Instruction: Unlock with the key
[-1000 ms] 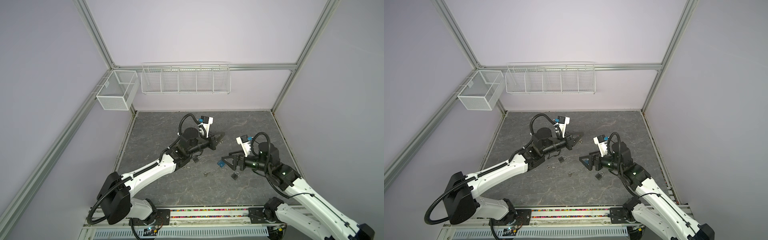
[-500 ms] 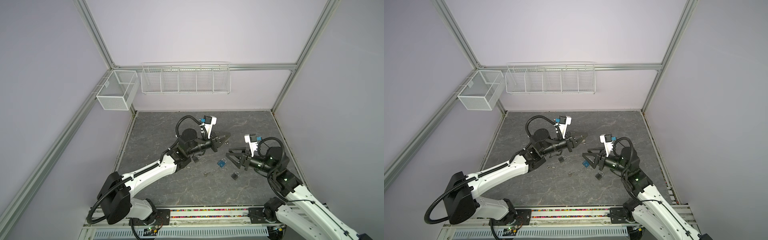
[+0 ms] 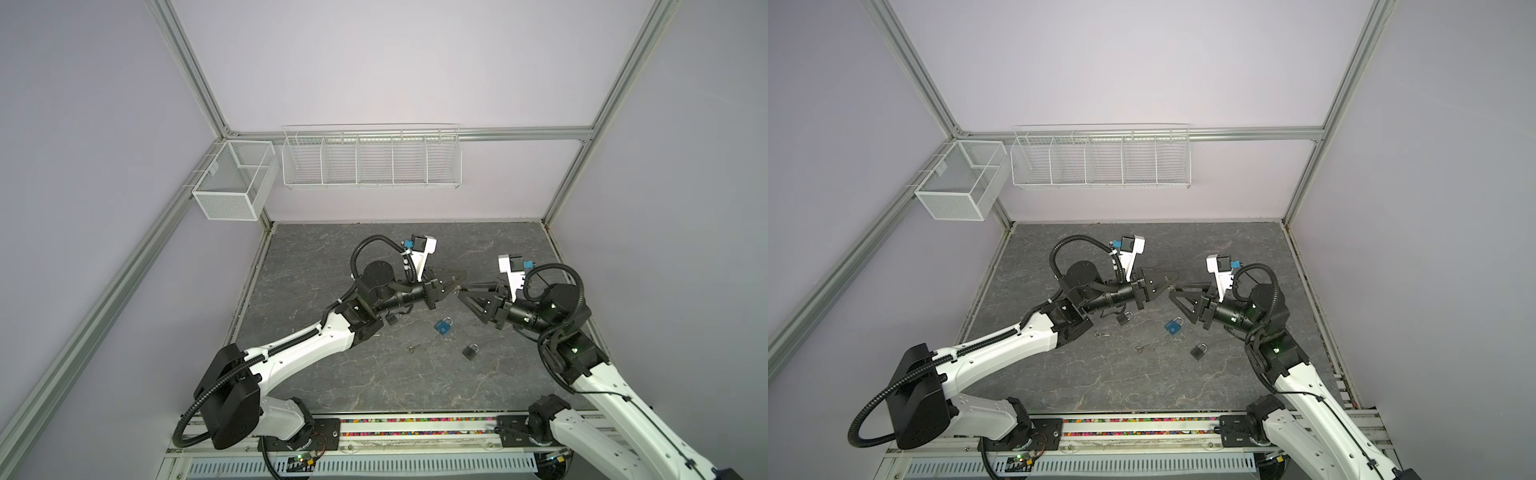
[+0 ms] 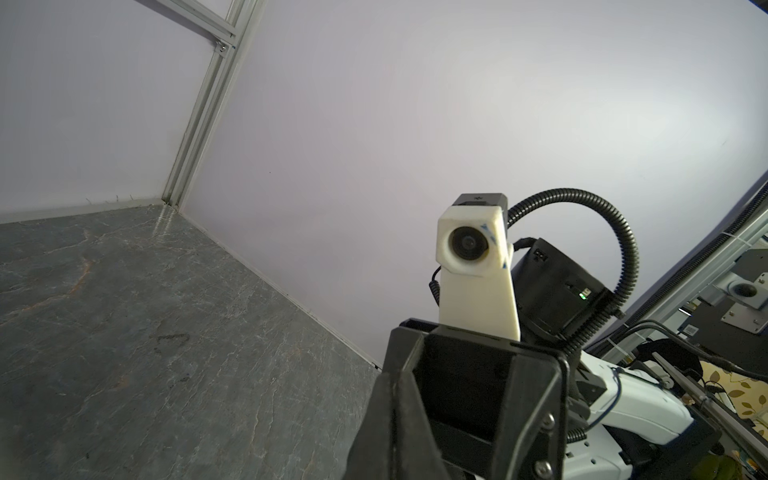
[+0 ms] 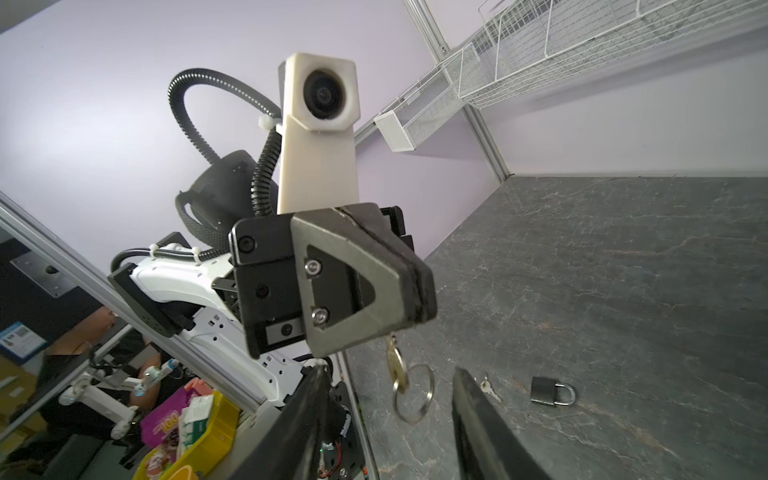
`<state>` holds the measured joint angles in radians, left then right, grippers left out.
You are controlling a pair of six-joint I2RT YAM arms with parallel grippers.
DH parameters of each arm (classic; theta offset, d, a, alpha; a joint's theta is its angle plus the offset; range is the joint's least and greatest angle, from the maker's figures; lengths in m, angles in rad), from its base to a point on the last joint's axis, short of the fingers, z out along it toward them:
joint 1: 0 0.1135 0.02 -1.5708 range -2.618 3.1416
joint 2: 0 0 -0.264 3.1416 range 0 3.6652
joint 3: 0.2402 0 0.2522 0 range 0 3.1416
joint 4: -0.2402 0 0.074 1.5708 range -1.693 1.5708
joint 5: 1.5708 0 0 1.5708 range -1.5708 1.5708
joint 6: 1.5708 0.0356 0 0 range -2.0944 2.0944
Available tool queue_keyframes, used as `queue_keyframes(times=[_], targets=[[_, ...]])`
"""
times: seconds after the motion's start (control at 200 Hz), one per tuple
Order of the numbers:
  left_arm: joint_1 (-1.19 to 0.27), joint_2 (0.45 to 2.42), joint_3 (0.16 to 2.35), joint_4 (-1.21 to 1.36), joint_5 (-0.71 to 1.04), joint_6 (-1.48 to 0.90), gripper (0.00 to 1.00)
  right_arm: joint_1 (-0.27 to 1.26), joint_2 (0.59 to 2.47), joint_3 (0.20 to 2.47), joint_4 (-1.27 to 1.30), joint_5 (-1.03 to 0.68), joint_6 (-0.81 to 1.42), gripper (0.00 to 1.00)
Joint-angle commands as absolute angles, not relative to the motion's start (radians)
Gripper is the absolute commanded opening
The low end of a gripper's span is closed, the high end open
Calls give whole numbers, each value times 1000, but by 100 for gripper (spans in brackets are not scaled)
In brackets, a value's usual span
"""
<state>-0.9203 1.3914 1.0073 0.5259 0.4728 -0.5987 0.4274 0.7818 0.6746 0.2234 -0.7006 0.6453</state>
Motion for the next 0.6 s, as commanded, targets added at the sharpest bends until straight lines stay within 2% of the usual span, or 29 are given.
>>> queue_keyframes(times=[0.0,0.29,0.355,0.595], targets=[[-925,1373,1000,566,492,-613,0,423,798,695,227,-741,640,47],[-931,1388,1012,580,521,-623,0,417,819,706,282,-770,663,43],[-931,1389,1017,566,518,-620,0,419,835,711,286,-782,666,38],[-931,1387,1019,556,515,-612,0,418,828,709,287,-779,661,31]])
